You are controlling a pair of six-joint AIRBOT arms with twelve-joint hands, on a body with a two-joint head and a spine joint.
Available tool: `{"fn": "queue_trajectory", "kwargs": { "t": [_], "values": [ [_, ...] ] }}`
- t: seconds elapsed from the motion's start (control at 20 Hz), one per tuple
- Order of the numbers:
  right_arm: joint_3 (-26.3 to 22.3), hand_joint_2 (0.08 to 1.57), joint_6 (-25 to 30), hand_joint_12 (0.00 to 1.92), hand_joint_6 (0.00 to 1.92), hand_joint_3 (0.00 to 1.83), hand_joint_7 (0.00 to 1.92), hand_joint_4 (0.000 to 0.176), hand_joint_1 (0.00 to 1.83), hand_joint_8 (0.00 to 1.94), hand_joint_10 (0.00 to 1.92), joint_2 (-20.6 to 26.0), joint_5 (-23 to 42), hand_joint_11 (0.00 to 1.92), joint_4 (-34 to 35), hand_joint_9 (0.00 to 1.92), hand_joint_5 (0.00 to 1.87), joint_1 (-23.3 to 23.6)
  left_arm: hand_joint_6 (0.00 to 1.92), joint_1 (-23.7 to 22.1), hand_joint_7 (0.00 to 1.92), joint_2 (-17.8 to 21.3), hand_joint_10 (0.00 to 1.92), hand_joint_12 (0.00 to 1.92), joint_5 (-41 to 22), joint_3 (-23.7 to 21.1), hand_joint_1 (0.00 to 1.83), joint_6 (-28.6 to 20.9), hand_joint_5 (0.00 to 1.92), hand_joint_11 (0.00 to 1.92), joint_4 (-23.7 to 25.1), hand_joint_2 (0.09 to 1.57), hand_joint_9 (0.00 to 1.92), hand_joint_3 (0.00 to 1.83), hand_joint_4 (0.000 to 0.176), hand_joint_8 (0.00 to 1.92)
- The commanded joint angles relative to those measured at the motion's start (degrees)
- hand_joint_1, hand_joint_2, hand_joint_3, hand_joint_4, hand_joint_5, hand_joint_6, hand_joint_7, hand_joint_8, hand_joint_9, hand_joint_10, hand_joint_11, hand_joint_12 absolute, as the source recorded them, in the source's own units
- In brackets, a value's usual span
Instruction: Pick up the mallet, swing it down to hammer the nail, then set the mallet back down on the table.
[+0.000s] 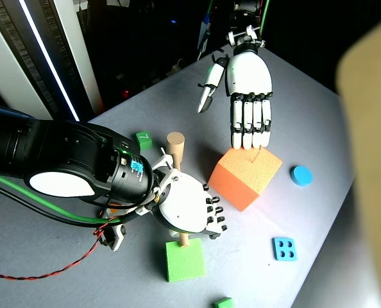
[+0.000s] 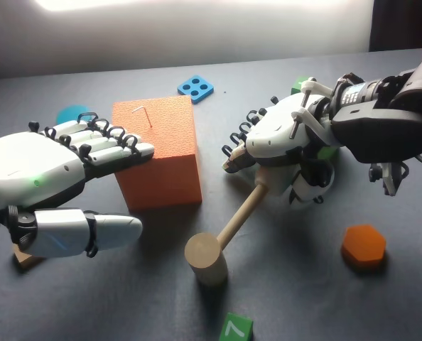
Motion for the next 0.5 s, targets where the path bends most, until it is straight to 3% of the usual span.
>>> {"fn": "queue_trajectory", "kwargs": {
  "t": [0.0, 0.1, 0.3, 0.45],
  "values": [
    [0.1, 0.98, -0.2, 0.68, 0.0, 0.0, 0.22, 0.0, 1.21, 0.0, 0.0, 0.2, 4.6, 0.0, -0.3, 0.2, 0.23, 0.5, 0.0, 0.0, 0.18, -0.5, 0.0, 0.32, -3.5, 0.1, 0.0, -0.5, 0.16, 0.0, -0.1, 1.27, 0.14, 0.0, 0.0, 0.0],
    [0.1, 0.98, -0.2, 0.63, 0.0, 0.0, 0.2, 0.0, 1.2, 0.0, 0.0, 0.2, 4.6, 0.0, -0.2, 0.17, 0.22, 0.3, 0.0, 0.2, 0.19, -0.6, 0.0, 0.35, -3.4, -0.1, 0.0, -0.5, 0.18, 0.0, -0.1, 1.27, 0.15, 0.0, 0.0, 0.0],
    [0.1, 0.97, -0.2, 0.75, 0.01, 0.0, 0.24, 0.0, 1.24, 0.01, 0.01, 0.2, 4.2, 0.0, 1.2, 0.22, 0.27, 0.3, 0.0, 0.5, 0.21, -0.6, 0.01, 0.39, -3.4, -0.3, 0.0, -0.5, 0.18, 0.0, -0.1, 1.26, 0.17, 0.0, 0.0, 0.01],
    [0.1, 1.01, -0.2, 0.73, 0.01, 0.01, 0.31, 0.0, 1.21, 0.01, 0.01, 0.2, 4.2, 0.0, 1.2, 0.26, 0.32, 0.2, 0.0, 0.5, 0.18, -0.6, 0.0, 0.31, -3.4, -0.4, 0.0, -0.5, 0.15, 0.0, -0.1, 1.26, 0.15, 0.0, 0.0, 0.0]
  ]
}}
